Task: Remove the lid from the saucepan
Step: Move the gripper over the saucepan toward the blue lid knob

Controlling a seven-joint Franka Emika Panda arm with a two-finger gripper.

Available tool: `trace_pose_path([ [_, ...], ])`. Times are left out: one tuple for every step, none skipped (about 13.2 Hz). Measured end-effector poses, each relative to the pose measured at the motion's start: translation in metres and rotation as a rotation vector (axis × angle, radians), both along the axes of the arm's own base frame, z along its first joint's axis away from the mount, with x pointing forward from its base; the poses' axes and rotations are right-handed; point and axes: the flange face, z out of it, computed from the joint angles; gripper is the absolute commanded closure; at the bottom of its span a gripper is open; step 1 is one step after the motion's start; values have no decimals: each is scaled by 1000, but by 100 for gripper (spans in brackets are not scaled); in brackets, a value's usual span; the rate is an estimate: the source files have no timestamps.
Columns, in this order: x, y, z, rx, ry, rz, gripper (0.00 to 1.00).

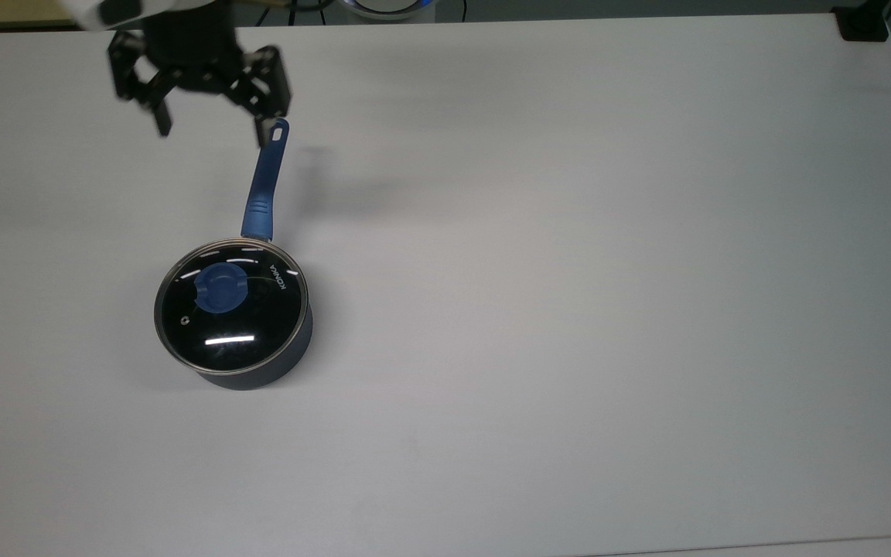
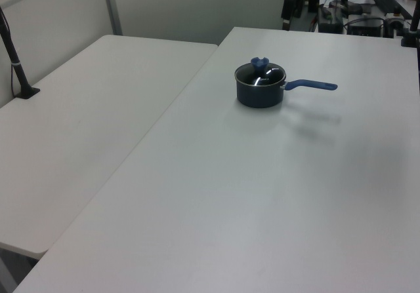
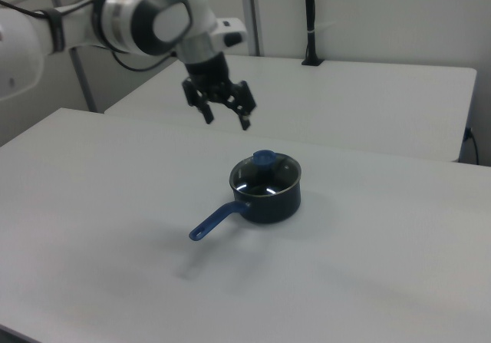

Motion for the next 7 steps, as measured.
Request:
trace_pose_path([
  [6, -16, -10, 13, -15, 16, 0],
  [9, -26, -19, 17, -18, 31, 0],
  [16, -37, -34, 15, -21, 56, 0],
  [23, -42, -48, 10, -23, 73, 0],
  [30, -43, -61, 4, -28, 82, 0],
  [33, -43, -69, 2, -30, 84, 1],
  [38, -43, -79, 0, -33, 85, 2],
])
